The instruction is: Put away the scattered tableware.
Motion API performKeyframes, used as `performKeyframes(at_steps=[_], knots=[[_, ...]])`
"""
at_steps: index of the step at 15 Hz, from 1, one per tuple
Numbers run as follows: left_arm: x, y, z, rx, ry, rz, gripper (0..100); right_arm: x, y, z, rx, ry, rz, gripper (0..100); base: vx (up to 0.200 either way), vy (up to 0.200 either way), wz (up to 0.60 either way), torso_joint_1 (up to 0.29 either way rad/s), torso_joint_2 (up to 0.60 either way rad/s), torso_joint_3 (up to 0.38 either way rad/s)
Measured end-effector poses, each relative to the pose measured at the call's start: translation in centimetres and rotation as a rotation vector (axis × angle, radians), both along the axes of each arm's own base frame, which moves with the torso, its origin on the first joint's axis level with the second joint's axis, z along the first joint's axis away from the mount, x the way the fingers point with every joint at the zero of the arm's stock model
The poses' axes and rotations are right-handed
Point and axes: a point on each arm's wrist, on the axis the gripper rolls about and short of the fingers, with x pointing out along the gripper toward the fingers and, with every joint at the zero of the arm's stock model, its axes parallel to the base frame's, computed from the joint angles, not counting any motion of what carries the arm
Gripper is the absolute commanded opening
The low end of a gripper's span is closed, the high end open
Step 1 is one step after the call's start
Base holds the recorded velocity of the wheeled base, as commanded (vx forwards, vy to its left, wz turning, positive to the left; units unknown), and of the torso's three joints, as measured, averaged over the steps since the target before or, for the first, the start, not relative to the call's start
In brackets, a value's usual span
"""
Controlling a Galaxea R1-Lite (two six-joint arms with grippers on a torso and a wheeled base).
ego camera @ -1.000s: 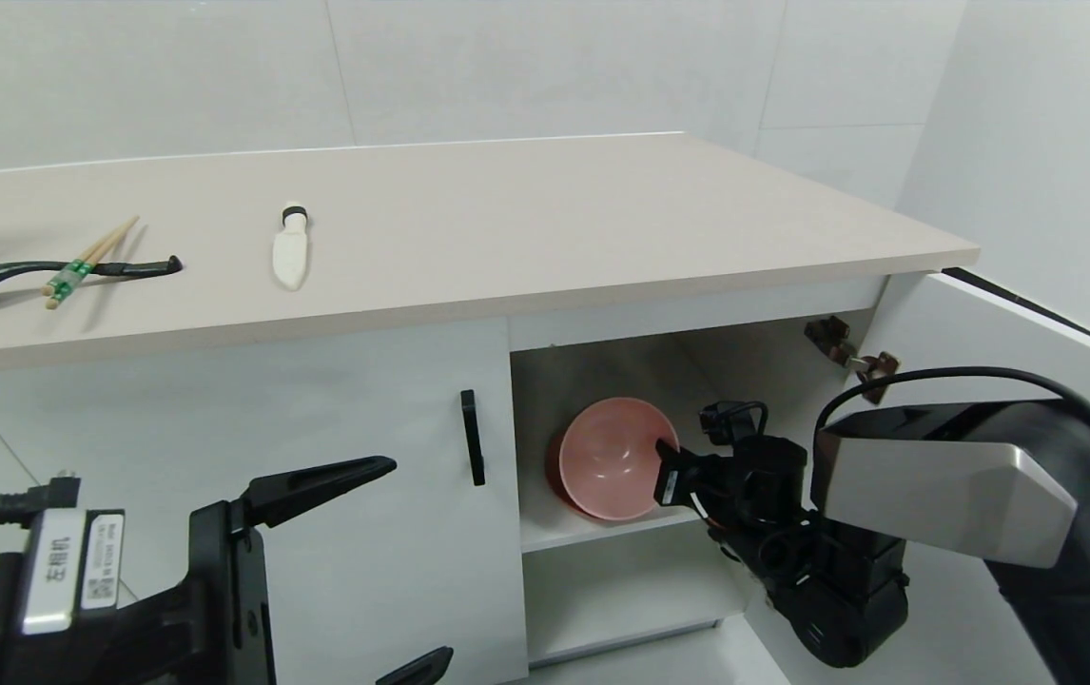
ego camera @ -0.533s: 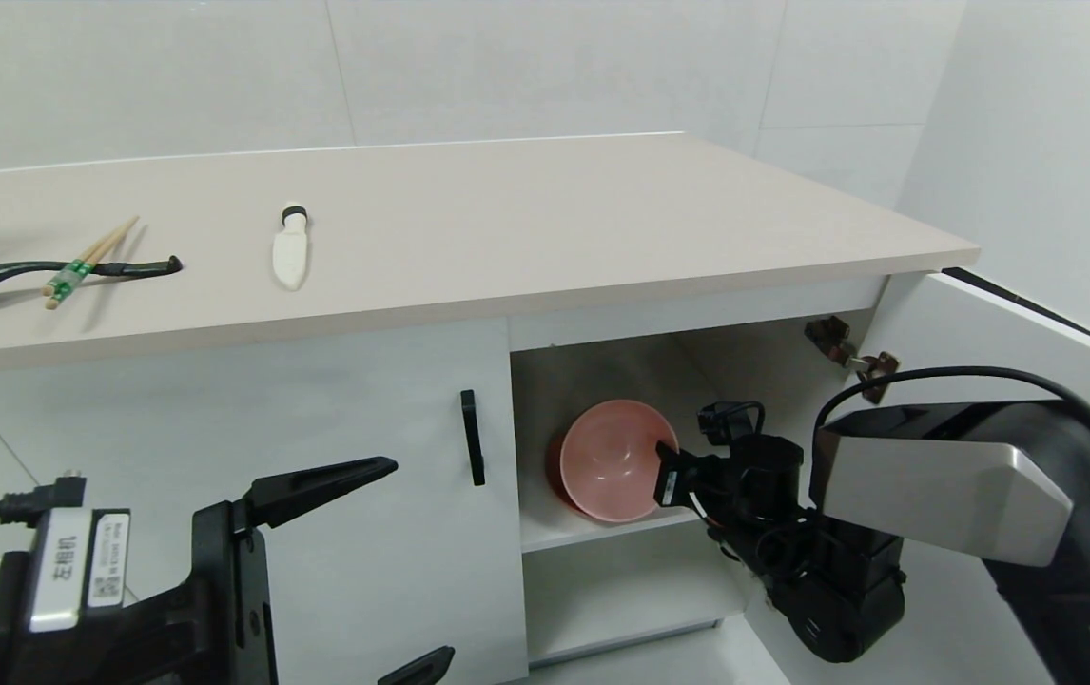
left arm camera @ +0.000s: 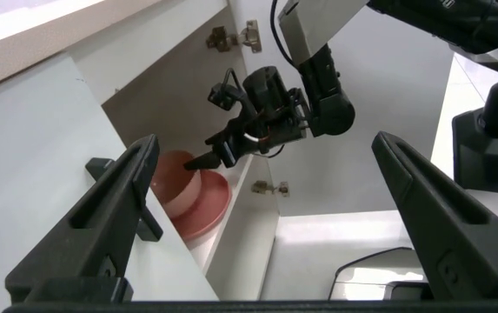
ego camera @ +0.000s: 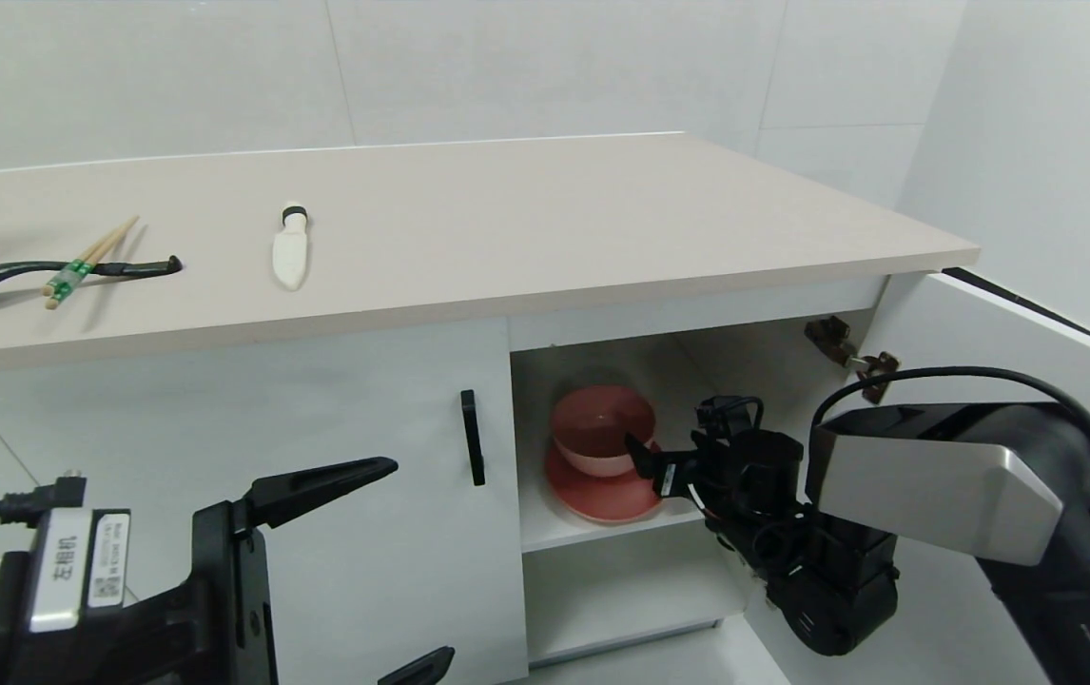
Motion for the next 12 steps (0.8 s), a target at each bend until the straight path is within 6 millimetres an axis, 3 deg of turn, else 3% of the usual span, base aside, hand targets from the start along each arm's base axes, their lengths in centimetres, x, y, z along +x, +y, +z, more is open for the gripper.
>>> performKeyframes(at_steps=[4,7,9,12], knots=[[0.1,-0.1,-0.1,0.004,0.006,0.001,100,-0.4,0.0,0.3,-0.067,-0.018,0.0,100,0.0,0.0,0.0,0.0,0.0,0.0],[0.1,-0.1,-0.2,0.007,0.01,0.0,100,-1.8,0.1,1.5,-0.081,-0.014,-0.011,100,0.0,0.0,0.0,0.0,0.0,0.0],[0.1,-0.1,-0.2,0.007,0.011,0.0,100,-3.6,0.2,2.8,-0.09,0.0,0.014,100,0.0,0.0,0.0,0.0,0.0,0.0],[0.2,-0.1,-0.2,0.009,0.012,0.0,100,-8.5,0.1,4.7,-0.128,0.055,0.095,100,0.0,0.0,0.0,0.0,0.0,0.0]])
